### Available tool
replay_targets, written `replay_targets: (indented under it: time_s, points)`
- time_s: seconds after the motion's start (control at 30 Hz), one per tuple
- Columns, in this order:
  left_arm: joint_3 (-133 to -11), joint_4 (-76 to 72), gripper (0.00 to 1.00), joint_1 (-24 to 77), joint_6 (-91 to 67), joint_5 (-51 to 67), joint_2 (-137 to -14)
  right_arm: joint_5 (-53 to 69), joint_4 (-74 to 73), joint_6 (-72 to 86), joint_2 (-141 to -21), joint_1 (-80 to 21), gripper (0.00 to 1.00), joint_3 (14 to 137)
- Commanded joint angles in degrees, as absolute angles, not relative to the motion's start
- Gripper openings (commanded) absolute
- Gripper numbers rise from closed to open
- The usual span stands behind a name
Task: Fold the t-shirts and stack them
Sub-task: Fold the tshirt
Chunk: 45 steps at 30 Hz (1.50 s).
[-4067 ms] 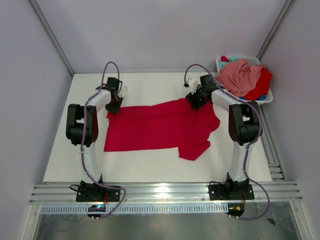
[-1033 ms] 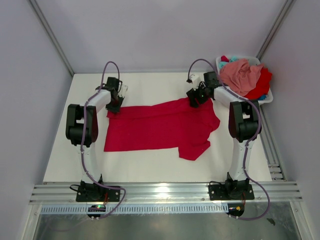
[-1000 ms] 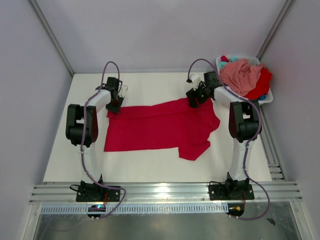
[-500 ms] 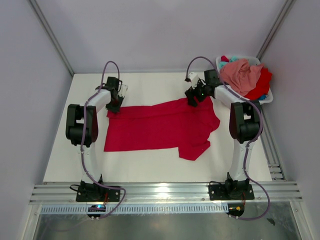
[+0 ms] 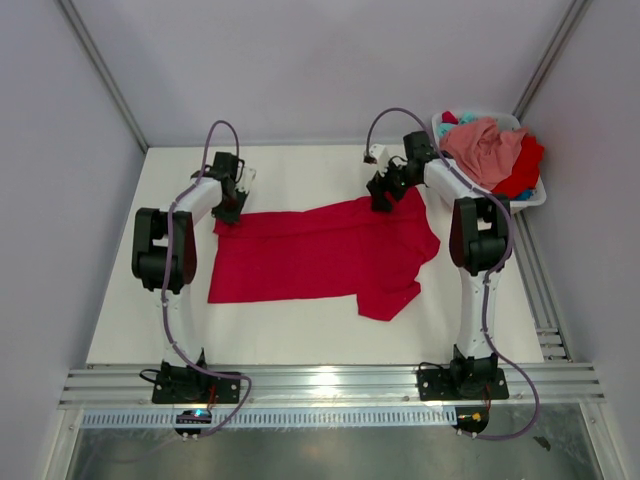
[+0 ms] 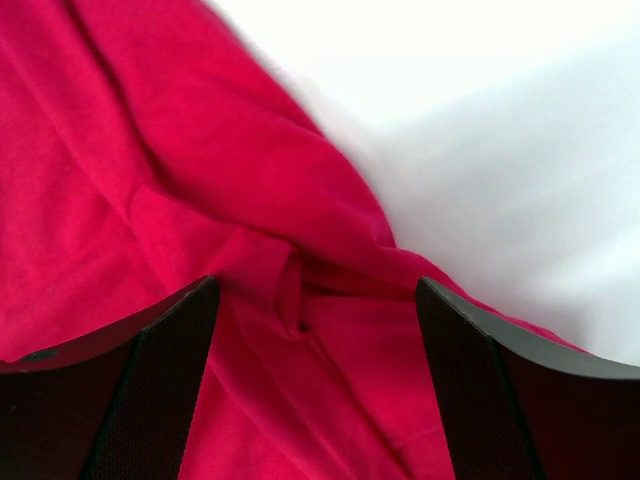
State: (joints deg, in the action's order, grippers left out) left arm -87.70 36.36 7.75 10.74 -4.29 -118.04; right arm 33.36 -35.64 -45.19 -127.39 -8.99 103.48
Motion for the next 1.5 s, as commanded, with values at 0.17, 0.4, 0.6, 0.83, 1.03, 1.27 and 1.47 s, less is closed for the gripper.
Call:
replay_targets:
  time_s: [0.17,0.4,0.6,0.83,1.03,1.27,1.47]
  points:
    - [-89.82,36.04,0.00,7.73,10.46,-4.40,-118.04,39.72,-50.35,-53.96,-127.26,-9.49,0.83,108.45]
    - [-90.17,36.12,0.00,7.73,10.02,-3.69,-118.12,40.08,-55.19,-56.69,-127.00,-9.49,0.77,108.46]
    - [-90.09,36.30,0.00,7.73,10.11,-3.87,-118.04,40.69,-55.28,-56.43,-127.70,-9.49,0.69,108.63]
    - [-89.82,36.21,0.00,7.73,10.20,-4.04,-118.04,40.78,-50.45,-53.09,-127.53,-9.49,0.75,108.89]
    - [-89.91,36.12,0.00,7.73,10.20,-4.04,-118.12,40.78,-49.13,-51.68,-128.49,-10.28,0.67,110.65]
    - [-89.65,36.21,0.00,7.73,10.63,-4.48,-117.78,38.33,-51.32,-52.29,-130.34,-11.51,0.03,111.27]
    - [-89.65,35.95,0.00,7.73,10.64,-4.40,-117.51,37.79,-52.04,-53.44,-129.82,-11.51,0.43,110.13]
